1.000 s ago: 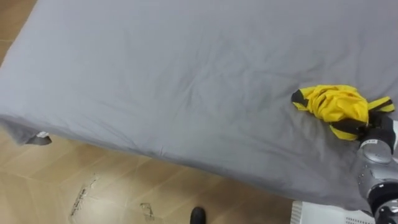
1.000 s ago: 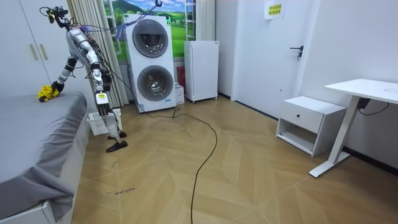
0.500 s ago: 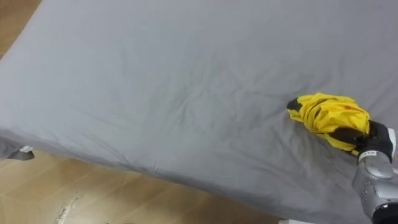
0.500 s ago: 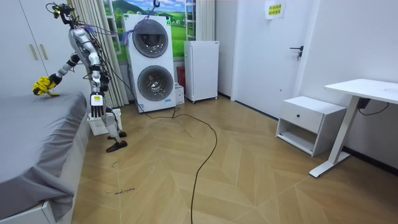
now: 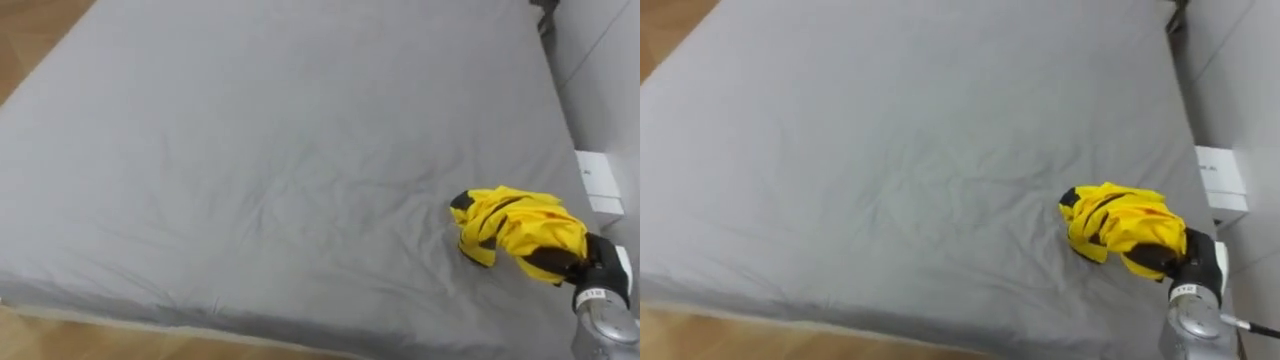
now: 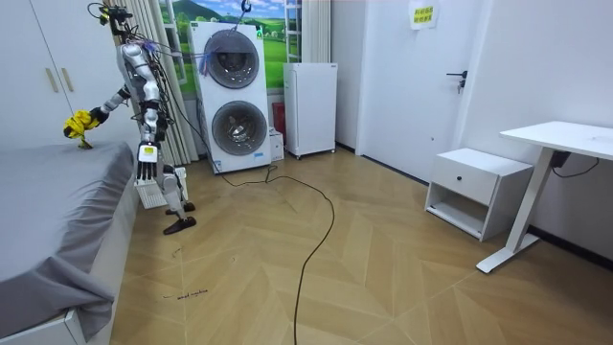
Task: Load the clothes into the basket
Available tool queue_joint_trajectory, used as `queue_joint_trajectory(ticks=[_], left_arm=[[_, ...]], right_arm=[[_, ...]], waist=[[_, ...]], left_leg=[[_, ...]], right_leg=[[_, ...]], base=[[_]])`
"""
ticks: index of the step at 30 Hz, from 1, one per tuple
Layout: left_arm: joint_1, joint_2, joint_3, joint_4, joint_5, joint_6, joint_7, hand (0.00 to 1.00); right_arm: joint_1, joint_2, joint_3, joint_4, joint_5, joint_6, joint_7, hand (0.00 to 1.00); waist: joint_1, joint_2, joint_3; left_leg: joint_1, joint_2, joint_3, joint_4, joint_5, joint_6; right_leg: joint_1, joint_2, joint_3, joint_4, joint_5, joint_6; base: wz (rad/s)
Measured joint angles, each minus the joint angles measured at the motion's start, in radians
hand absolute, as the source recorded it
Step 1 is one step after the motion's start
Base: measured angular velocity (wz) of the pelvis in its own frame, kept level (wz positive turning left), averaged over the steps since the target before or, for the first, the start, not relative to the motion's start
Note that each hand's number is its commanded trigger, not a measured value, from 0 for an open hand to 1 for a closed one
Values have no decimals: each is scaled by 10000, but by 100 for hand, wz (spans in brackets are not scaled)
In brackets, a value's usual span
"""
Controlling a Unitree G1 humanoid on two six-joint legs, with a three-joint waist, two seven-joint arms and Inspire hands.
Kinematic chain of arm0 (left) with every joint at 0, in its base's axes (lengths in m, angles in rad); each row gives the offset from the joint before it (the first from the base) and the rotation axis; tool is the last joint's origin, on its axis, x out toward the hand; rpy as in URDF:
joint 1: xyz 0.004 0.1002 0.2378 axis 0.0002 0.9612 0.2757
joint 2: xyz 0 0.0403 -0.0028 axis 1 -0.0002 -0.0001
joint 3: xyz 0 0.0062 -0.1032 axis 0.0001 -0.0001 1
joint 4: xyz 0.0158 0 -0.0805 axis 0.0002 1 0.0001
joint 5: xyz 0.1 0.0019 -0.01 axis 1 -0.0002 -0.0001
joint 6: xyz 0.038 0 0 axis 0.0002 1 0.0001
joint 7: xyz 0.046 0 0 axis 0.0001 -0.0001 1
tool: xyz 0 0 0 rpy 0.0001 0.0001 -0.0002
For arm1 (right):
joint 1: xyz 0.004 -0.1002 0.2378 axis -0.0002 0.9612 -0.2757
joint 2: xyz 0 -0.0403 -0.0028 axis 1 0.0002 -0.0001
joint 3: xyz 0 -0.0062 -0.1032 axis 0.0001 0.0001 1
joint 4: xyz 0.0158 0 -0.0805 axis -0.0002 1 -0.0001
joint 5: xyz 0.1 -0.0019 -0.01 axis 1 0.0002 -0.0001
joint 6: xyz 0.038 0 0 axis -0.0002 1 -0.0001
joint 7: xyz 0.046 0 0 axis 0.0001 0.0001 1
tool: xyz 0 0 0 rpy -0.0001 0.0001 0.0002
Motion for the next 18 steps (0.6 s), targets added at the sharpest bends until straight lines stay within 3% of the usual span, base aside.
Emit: queue_joint_trajectory(ticks=[3,12,15,18], left_arm=[[-3,-57,326,-26,165,101,-177,0],[-162,-36,265,-171,536,221,-248,0],[-253,-36,278,-174,741,256,-263,0],[-42,-27,295,-173,742,454,-253,0]], right_arm=[[544,18,-414,-1002,-314,3,-18,100],[1181,24,-1331,-2195,-409,12,-395,100],[1478,144,-1721,-2204,-404,13,-380,100],[1953,421,-2261,-2198,-352,42,-378,100]], waist=[[-114,21,-2],[-1161,-46,34],[-1207,-69,41],[-1428,-53,40]], left_leg=[[289,66,351,-11,-131,-34],[617,77,826,-11,-216,-59],[792,97,1202,-10,-222,-69],[904,114,1305,-10,-244,-104]], right_leg=[[102,83,412,-19,4,-2],[95,146,1162,38,12,6],[77,191,1602,-5,17,0],[70,237,1901,-25,24,-9]], base=[[-44],[-28],[-42],[-33]])
